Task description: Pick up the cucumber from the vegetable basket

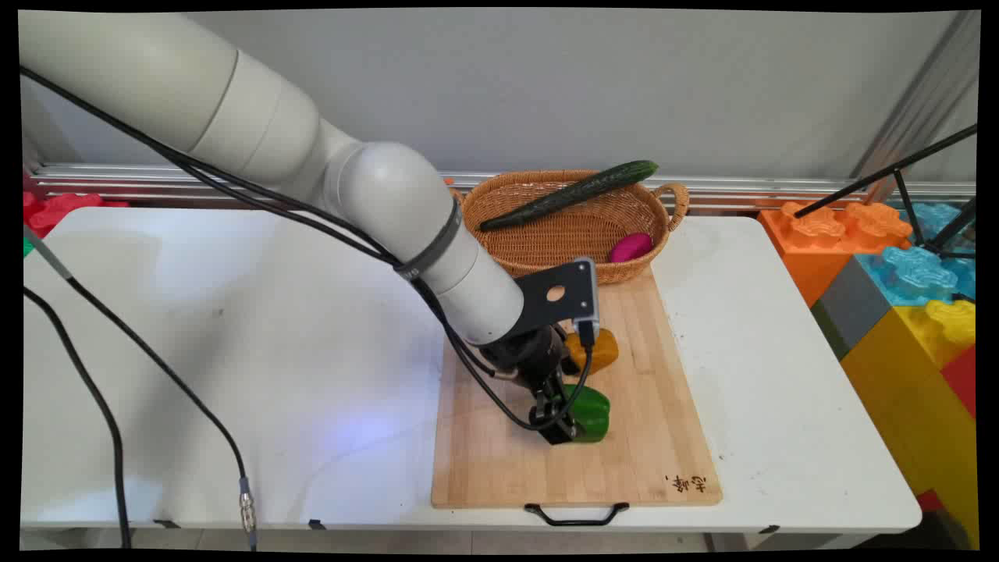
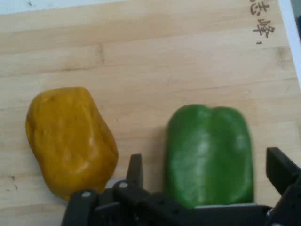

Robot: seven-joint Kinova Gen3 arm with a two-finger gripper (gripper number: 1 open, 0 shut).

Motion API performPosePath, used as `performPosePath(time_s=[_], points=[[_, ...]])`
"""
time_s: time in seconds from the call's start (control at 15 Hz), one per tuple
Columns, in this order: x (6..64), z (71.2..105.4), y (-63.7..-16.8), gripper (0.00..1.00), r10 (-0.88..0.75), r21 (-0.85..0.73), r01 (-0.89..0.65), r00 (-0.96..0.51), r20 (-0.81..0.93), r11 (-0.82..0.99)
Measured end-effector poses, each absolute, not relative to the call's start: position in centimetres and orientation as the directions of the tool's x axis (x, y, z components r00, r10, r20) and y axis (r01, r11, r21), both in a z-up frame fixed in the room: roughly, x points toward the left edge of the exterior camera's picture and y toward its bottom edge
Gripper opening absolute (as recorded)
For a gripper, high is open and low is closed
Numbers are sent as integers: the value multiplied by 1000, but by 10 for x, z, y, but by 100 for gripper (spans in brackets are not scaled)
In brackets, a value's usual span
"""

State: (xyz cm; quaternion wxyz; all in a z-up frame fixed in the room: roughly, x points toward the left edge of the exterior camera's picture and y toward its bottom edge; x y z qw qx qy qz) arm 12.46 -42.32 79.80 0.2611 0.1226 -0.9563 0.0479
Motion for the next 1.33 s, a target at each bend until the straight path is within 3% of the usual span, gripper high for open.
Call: performPosePath(time_s=[0.4, 0.67, 1.33], points=[[124, 801, -422, 100, -187, -48, -247, -831, 523, 968], [125, 826, -436, 100, -221, -43, -290, -811, 541, 956], [161, 888, -555, 100, -255, -233, -464, -766, 590, 855]])
